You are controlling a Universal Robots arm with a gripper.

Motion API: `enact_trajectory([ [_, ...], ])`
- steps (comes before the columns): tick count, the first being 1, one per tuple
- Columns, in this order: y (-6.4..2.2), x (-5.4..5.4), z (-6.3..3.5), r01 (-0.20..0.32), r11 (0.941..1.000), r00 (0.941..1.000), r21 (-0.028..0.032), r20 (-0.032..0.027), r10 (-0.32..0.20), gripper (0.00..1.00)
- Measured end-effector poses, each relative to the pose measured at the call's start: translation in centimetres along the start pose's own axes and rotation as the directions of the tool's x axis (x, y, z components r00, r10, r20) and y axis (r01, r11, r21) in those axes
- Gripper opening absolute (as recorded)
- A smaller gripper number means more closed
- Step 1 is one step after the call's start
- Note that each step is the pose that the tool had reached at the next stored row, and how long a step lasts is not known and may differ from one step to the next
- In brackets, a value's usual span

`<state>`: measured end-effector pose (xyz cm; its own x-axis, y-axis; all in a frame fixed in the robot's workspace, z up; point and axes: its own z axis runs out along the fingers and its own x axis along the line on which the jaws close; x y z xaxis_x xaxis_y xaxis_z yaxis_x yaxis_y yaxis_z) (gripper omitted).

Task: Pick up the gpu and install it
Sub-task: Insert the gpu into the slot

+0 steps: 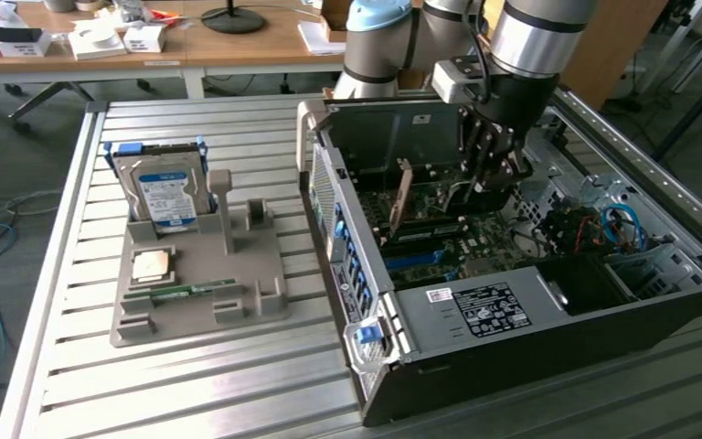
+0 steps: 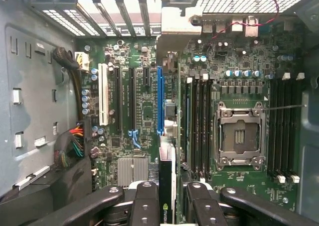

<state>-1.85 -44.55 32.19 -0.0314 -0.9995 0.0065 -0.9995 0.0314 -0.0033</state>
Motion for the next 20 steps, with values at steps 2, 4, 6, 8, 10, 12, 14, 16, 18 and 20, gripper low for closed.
enact_trajectory([
  [2, 0.0, 0.0, 0.01, 0.0, 1.0, 1.0, 0.0, 0.0001, 0.0, 0.26],
  [4, 0.0, 0.0, 0.23, 0.0, 1.0, 1.0, 0.0001, 0.0005, 0.0, 0.26],
  [6, 0.0, 0.0, 0.56, 0.0, 1.0, 1.0, 0.0001, 0.0002, 0.0, 0.26],
  [8, 0.01, 0.0, 0.86, 0.0, 1.0, 1.0, 0.0001, 0.0001, 0.0, 0.26],
  [10, 0.01, 0.0, 1.16, 0.0, 1.0, 1.0, 0.0001, 0.0003, 0.0, 0.26],
  [12, 0.02, 0.0, 1.39, 0.0, 1.0, 1.0, 0.0001, 0.0002, 0.0, 0.26],
  [14, 0.02, 0.0, 1.42, 0.0, 1.0, 1.0, 0.0, 0.0, 0.0, 0.26],
  [16, 0.03, 0.0, 1.42, 0.0, 1.0, 1.0, 0.0, 0.0, 0.0, 0.26],
  [18, 0.21, 0.0, 1.43, 0.0, 1.0, 1.0, 0.0006, 0.0001, 0.0, 0.26],
  [20, 0.51, 0.0, 1.44, 0.0, 1.0, 1.0, 0.0018, 0.0003, 0.0, 0.26],
])
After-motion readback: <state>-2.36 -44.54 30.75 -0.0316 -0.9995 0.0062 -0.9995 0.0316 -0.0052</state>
